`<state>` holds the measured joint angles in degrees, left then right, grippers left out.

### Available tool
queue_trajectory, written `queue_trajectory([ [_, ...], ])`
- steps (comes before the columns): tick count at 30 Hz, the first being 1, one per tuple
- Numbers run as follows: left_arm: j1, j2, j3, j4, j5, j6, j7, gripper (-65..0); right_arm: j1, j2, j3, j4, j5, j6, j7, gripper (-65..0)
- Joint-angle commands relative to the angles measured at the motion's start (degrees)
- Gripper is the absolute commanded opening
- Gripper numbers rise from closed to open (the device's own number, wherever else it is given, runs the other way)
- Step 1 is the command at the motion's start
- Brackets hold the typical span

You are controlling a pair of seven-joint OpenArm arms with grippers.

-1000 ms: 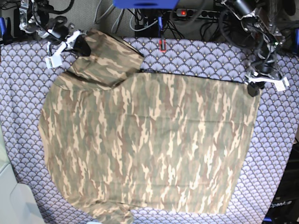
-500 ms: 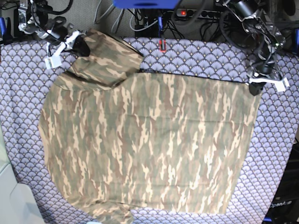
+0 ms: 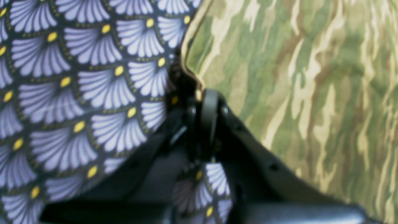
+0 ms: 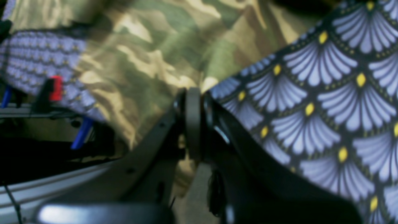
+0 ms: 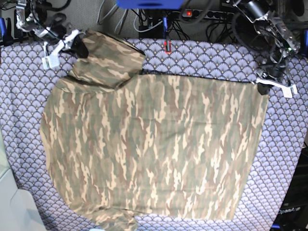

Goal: Fold the T-shirt properly
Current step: 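Close both grippers on the shirt's shoulder edge, then lift the shoulder edge with both grippers and pull it taut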

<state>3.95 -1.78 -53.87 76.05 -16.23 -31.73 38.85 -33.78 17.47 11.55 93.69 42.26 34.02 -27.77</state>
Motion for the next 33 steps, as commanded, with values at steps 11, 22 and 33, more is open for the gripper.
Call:
queue_trajectory([
  [11, 4.19, -0.55, -0.07, 8.12, 3.35, 0.12, 4.71, -65.0, -5.03, 0.33, 0.54, 4.20, 1.12, 0.31, 6.63, -65.0],
  [22, 7.09, -0.55, 3.10, 8.56, 3.35, 0.12, 4.80, -65.0, -10.66, 0.24, 2.73, 4.55, 1.39, 0.40, 15.15, -65.0],
  [33, 7.35, -1.16, 3.10, 8.56, 3.35, 0.12, 11.04, -65.0, -14.18, -0.64, 6.16, 7.19, 1.39, 5.06, 18.05, -65.0],
])
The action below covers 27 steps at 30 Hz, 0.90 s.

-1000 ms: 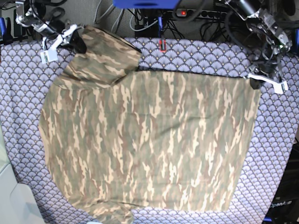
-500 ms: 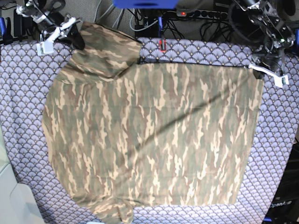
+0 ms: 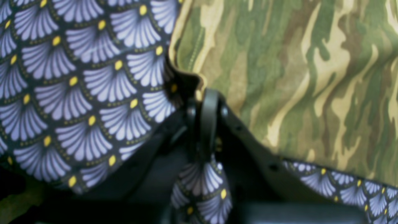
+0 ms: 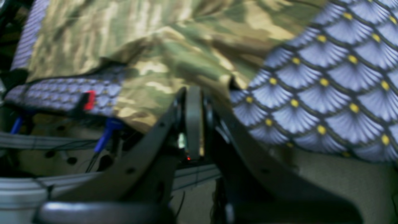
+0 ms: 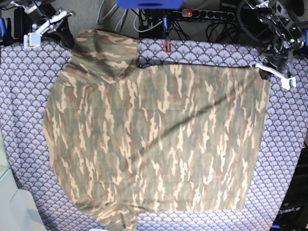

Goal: Fold the T-shirt properly
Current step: 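Lift the shoulder edge with both grippers and pull it taut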

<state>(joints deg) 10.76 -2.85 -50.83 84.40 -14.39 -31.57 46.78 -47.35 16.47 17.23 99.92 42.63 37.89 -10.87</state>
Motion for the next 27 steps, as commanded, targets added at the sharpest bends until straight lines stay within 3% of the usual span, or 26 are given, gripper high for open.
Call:
queue_trajectory([
  [1, 0.53, -0.09, 0.06, 0.21, 1.51, -0.03, 3.11, -65.0, -0.52, 0.37, 0.13, 0.96, 0.93, 1.19, 1.16, -65.0],
  [6, 0.53, -0.09, 0.06, 0.21, 1.51, -0.03, 3.19, -65.0, -0.25, 0.37, -0.05, 0.78, 0.93, 1.10, 0.10, -65.0],
  [12, 0.53, -0.09, 0.06, 0.21, 1.51, -0.03, 3.19, -65.0, 3.97, 0.37, 0.39, 0.96, 1.02, 1.80, -10.53, -64.8],
  [22, 0.53, -0.09, 0.06, 0.21, 1.60, -0.03, 3.37, -65.0, 4.23, -0.69, 0.92, 0.70, 7.35, 2.11, -11.76, -39.8],
  [27, 0.53, -0.71, 0.06, 0.21, 1.60, -0.03, 3.46, -65.0, 4.32, -0.69, 0.92, 0.70, 7.43, 2.11, -11.76, -34.8],
])
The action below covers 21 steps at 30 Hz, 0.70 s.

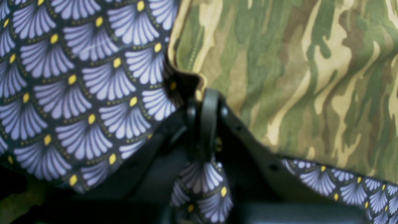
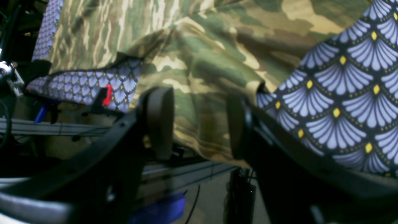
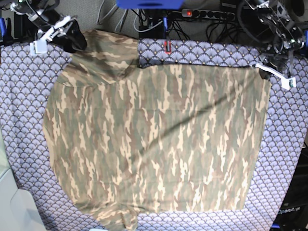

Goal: Fold the T-shirt properly
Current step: 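Lift the shoulder edge with both grippers and pull it taut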

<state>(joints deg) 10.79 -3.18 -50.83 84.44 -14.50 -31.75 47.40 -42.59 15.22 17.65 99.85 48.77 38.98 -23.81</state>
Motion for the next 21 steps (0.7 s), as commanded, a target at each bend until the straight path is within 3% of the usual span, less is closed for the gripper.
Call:
queue_trajectory([
  [1, 0.51, -0.47, 0.06, 0.17, 1.71, 0.14, 2.84, -65.0, -0.44, 0.47, 0.50, 0.76, 1.29, 1.02, 1.18, -34.4],
  [21, 0.51, -0.47, 0.06, 0.17, 1.71, 0.14, 2.93, -65.0, 3.95, 0.21, 0.42, -6.97, 1.12, 1.02, 1.26, -34.1],
])
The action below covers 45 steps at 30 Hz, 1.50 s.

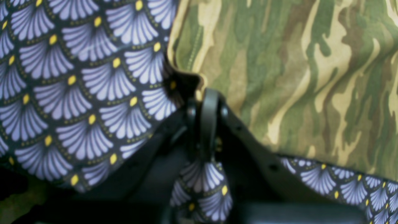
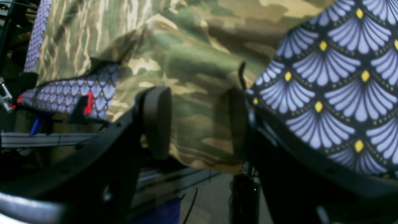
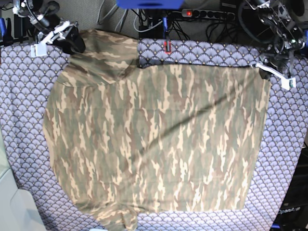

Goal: Fold the T-shirt properly
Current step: 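Lift the shoulder edge with both grippers and pull it taut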

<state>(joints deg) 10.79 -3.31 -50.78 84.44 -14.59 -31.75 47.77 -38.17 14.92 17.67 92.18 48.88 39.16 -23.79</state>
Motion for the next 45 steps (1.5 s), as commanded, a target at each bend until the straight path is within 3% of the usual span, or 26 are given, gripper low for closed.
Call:
queue_trajectory([
  [1, 0.51, -0.34, 0.02, 0.17, 1.80, 0.14, 2.56, -65.0, -0.46, 0.60, 0.48, 0.70, 1.01, 0.84, 1.24, -34.1],
  [19, 0.51, 0.01, 0.02, 0.17, 1.80, 0.14, 2.56, -65.0, 0.50, 1.57, 3.21, 0.61, 0.83, 0.84, 1.24, -34.2],
  [28, 0.51, 0.10, 0.02, 0.17, 1.80, 0.14, 2.56, -65.0, 3.40, 2.88, 1.45, -2.91, 0.83, 0.84, -2.01, -34.2],
  [45, 0.42, 0.10, -0.07, 0.17, 1.71, 0.14, 2.56, -65.0, 4.72, 2.88, -2.24, -2.99, 0.83, 0.84, -2.01, -34.4],
])
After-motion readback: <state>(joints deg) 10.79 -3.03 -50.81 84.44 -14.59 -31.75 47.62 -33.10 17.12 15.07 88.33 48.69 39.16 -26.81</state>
